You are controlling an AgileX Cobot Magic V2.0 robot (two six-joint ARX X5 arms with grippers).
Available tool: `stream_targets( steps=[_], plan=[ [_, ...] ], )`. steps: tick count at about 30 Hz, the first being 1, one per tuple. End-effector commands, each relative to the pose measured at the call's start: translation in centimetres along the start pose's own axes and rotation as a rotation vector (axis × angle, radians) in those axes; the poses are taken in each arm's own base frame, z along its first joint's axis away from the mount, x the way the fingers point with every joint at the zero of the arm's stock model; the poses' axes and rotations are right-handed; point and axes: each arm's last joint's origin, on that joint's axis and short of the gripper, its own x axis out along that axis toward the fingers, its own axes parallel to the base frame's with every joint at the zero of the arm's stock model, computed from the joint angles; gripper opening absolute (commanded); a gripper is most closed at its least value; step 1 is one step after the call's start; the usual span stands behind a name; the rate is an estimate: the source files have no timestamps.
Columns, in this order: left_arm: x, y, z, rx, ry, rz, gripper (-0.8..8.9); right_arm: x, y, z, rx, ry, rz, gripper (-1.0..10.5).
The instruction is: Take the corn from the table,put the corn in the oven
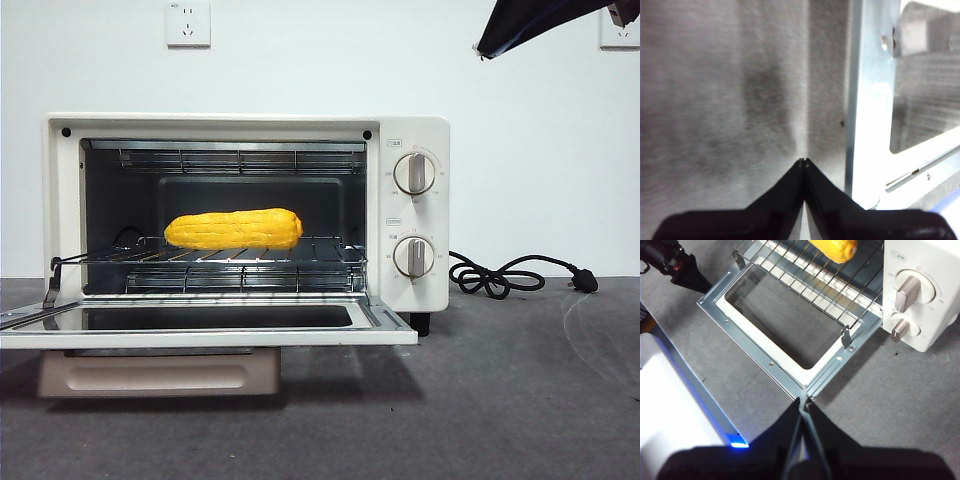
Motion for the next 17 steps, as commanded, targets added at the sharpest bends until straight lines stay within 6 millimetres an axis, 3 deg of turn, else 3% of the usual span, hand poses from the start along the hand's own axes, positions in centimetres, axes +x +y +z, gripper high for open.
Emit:
stream_targets(
  steps=[1, 17],
  plan=[
    [0.5, 0.1, -0.2, 0.010, 0.021, -0.027, -0.09, 0.0, 0.0, 0.2, -0.012, -0.007, 0.005, -0.1],
    [-1.4, 1.0, 0.0, -0.043, -0.109, -0.377, -0.08, 0.0, 0.0, 0.1, -0.009, -0.003, 0.006, -0.1]
  ],
)
